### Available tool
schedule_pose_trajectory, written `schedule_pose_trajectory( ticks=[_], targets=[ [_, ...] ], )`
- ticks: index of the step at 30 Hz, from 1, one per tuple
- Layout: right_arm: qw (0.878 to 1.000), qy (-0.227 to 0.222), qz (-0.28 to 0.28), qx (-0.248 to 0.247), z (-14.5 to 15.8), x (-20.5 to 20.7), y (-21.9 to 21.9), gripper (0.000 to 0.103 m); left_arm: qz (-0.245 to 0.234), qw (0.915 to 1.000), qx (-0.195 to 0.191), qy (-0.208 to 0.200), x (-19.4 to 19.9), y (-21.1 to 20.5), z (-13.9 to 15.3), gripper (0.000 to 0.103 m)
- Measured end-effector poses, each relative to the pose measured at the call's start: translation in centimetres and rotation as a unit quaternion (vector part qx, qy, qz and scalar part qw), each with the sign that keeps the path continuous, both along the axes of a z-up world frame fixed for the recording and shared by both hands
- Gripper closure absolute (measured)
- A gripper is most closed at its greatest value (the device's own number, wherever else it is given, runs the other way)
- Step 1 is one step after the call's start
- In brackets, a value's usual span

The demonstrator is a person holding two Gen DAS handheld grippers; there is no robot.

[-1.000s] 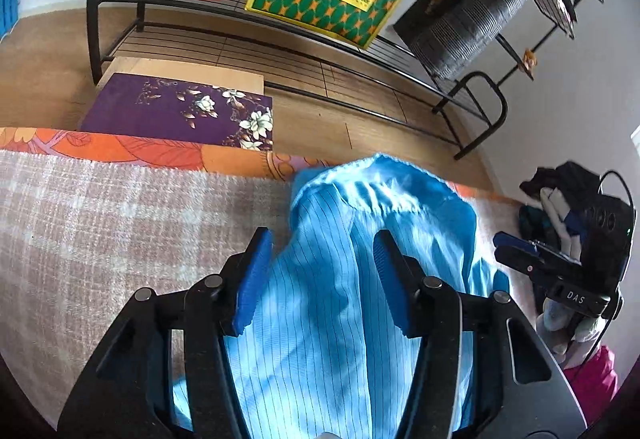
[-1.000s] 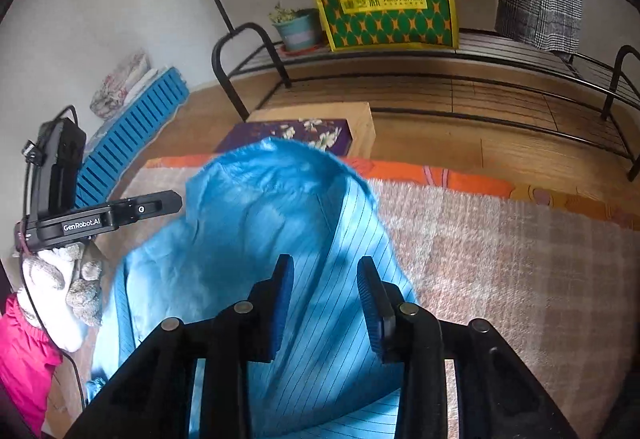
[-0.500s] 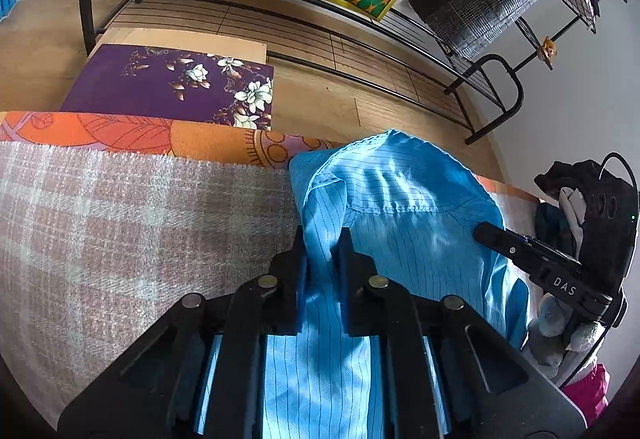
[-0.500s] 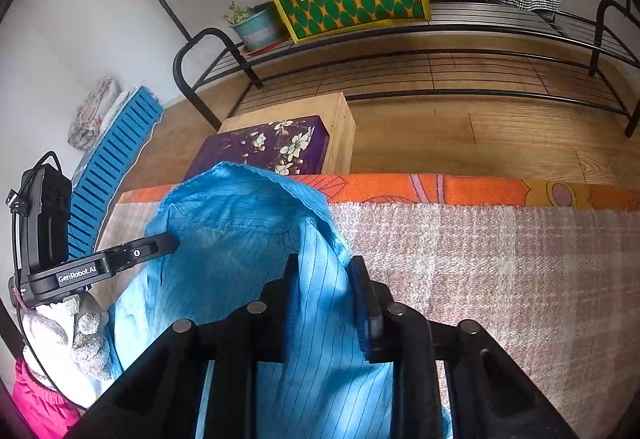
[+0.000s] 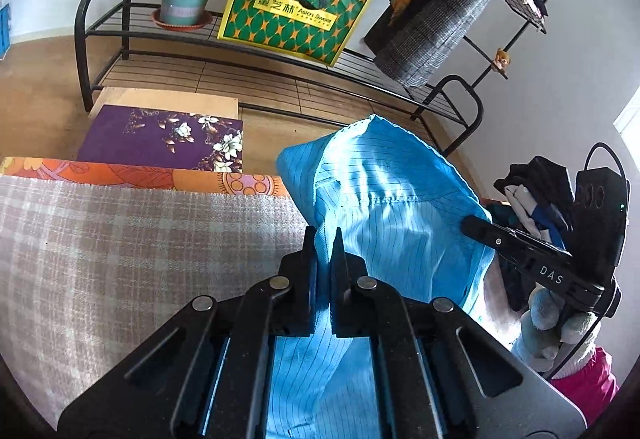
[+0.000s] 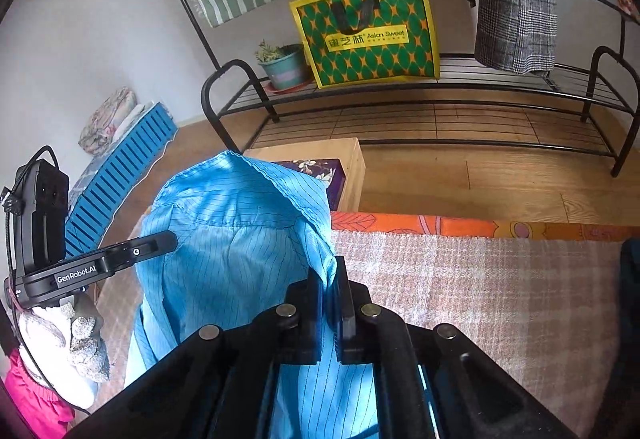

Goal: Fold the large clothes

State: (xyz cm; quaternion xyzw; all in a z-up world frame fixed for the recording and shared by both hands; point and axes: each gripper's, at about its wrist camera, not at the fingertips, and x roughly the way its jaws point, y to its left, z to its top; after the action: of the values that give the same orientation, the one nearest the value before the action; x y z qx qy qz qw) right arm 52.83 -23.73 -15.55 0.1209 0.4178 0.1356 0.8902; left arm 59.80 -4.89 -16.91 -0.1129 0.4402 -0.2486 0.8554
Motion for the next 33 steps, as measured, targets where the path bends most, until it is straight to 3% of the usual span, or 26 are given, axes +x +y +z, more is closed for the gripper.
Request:
schedule_pose_trajectory(
  ticks=[12,18,25,33],
  targets=[
    [0.997,-0.065,0.022,-0.028,6.9,-13.3,2.2,0.103,-0.008,0.9972,0.016,-0.072,-14.0,1.3,7.5,0.102],
    [0.995,-0.083,0.038,-0.037,8.2,-22.1,3.8,0.103,-0.008,0.9956,0.018,-0.091,-22.6,3.0,8.6,0.102],
    [0.995,-0.08,0.051,-0.035,6.4,-32.2,5.6,0.103,-0.003,0.996,0.014,-0.088,-31.7,5.3,5.9,0.102],
    [0.996,-0.045,0.063,-0.044,0.8,-39.8,7.1,0.103,-0.008,0.9977,0.037,-0.055,-39.1,6.0,-1.0,0.101]
  ],
)
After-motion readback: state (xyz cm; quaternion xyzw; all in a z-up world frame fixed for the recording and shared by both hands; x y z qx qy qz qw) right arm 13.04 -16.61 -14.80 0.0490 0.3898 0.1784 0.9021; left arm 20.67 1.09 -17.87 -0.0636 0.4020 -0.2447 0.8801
